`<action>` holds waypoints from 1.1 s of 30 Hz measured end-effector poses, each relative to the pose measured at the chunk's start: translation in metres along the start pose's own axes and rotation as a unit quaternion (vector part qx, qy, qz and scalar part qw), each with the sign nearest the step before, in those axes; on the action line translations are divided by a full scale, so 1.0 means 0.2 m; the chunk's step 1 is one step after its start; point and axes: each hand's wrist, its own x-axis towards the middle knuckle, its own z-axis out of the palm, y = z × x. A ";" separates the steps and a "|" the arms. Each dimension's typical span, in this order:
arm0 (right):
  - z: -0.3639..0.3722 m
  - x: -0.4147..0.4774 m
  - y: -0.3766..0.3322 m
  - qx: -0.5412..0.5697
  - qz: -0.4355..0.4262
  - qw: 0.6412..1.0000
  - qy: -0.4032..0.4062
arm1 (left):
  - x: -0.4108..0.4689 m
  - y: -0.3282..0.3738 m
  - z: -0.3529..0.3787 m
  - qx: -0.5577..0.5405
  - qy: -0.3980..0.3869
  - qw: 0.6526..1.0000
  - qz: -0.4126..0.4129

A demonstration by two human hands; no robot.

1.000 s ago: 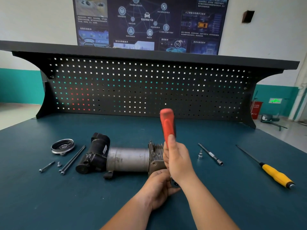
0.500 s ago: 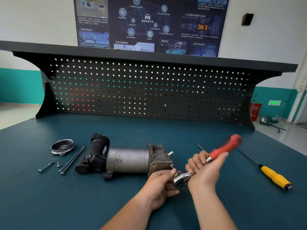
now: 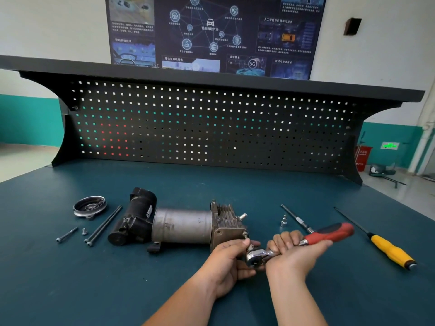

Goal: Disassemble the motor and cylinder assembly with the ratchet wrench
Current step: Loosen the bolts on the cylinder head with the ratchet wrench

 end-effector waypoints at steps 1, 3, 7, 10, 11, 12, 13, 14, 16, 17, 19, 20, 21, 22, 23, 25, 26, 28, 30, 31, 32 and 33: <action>0.02 -0.01 0.00 -0.013 -0.008 1.000 -0.011 | 0.00 0.00 0.00 -0.003 0.000 1.000 -0.001; 0.05 -0.03 0.00 -0.038 -0.022 0.998 -0.036 | 0.01 0.00 -0.01 -0.010 -0.002 1.000 -0.002; 0.10 -0.06 -0.01 -0.117 -0.050 0.987 -0.097 | 0.01 -0.01 -0.01 -0.023 -0.008 1.000 -0.011; 0.14 -0.08 0.00 -0.203 -0.076 0.965 -0.146 | 0.01 -0.01 -0.01 -0.030 -0.008 0.999 -0.017; 0.16 -0.09 0.00 -0.234 -0.082 0.955 -0.164 | 0.01 -0.01 -0.01 -0.029 -0.008 0.999 -0.018; 0.17 -0.10 0.00 -0.266 -0.088 0.942 -0.182 | 0.01 -0.01 -0.01 -0.027 -0.006 0.999 -0.019; 0.19 -0.11 0.01 -0.299 -0.093 0.929 -0.199 | 0.01 -0.01 0.00 -0.022 -0.005 1.000 -0.021; 0.21 -0.11 0.00 -0.329 -0.098 0.915 -0.214 | 0.01 -0.01 0.00 -0.017 -0.005 1.000 -0.021; 0.24 -0.12 0.00 -0.380 -0.103 0.884 -0.252 | 0.01 0.00 -0.01 -0.014 -0.001 1.000 -0.017; 0.25 -0.13 0.01 -0.403 -0.103 0.867 -0.272 | 0.01 0.00 -0.01 -0.016 0.003 1.000 -0.015; 0.27 -0.15 0.02 -0.443 -0.101 0.836 -0.307 | 0.01 0.00 -0.01 -0.024 0.013 1.000 -0.009; 0.27 -0.15 0.03 -0.457 -0.099 0.824 -0.320 | 0.01 0.00 -0.01 -0.026 0.017 0.999 -0.007; 0.27 -0.15 0.03 -0.465 -0.096 0.816 -0.330 | 0.01 0.00 -0.01 -0.028 0.020 0.999 -0.005; 0.27 -0.15 0.03 -0.466 -0.090 0.813 -0.336 | 0.01 0.00 0.00 -0.028 0.023 0.999 -0.004; 0.27 -0.15 0.03 -0.463 -0.083 0.815 -0.339 | 0.01 0.00 0.00 -0.027 0.024 0.999 -0.002; 0.27 -0.14 0.03 -0.453 -0.068 0.822 -0.338 | 0.01 0.00 0.00 -0.026 0.026 0.999 0.005; 0.27 -0.14 0.02 -0.448 -0.064 0.826 -0.335 | 0.01 0.00 0.00 -0.025 0.029 0.999 0.008; 0.25 -0.12 0.02 -0.427 -0.060 0.842 -0.324 | 0.01 0.01 0.00 -0.025 0.036 0.999 0.015; 0.23 -0.11 0.02 -0.388 -0.054 0.868 -0.305 | 0.01 0.00 0.00 -0.021 0.042 0.999 0.021; 0.22 -0.10 0.01 -0.366 -0.049 0.881 -0.295 | 0.01 0.00 0.00 -0.019 0.047 0.998 0.023; 0.21 -0.09 0.00 -0.344 -0.045 0.893 -0.286 | 0.02 0.00 0.00 -0.017 0.052 0.998 0.026; 0.20 -0.09 -0.01 -0.322 -0.042 0.904 -0.278 | 0.02 0.00 0.00 -0.015 0.056 0.998 0.029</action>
